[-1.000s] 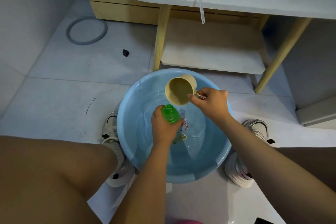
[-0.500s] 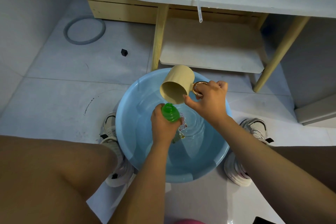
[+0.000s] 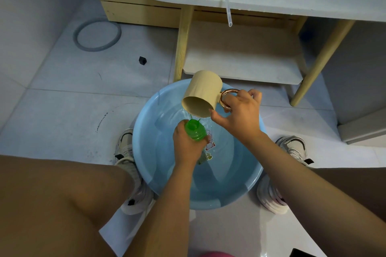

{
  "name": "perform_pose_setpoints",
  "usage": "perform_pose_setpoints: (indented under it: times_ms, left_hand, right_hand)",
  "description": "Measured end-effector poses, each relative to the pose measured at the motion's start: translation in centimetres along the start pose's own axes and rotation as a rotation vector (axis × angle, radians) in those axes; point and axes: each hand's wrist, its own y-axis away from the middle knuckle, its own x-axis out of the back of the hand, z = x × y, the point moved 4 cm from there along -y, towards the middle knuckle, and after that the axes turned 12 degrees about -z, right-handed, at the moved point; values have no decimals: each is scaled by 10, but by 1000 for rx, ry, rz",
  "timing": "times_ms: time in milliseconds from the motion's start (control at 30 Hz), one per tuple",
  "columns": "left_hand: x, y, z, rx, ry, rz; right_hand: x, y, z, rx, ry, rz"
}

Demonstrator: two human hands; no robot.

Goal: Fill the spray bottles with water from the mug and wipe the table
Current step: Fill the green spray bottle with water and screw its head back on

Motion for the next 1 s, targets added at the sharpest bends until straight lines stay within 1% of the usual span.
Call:
perform_pose_setpoints:
  times_ms: [233, 833, 1000]
  left_hand:
    - [0, 0, -1, 6, -1, 3]
    - [1, 4, 9, -13, 11, 9]
    - [1, 4, 10, -18, 13, 11]
  right_hand:
    - [1, 0, -4, 54, 19, 59]
    - [-2, 2, -2, 129, 21, 83]
    - [-2, 2, -3, 149, 17, 54]
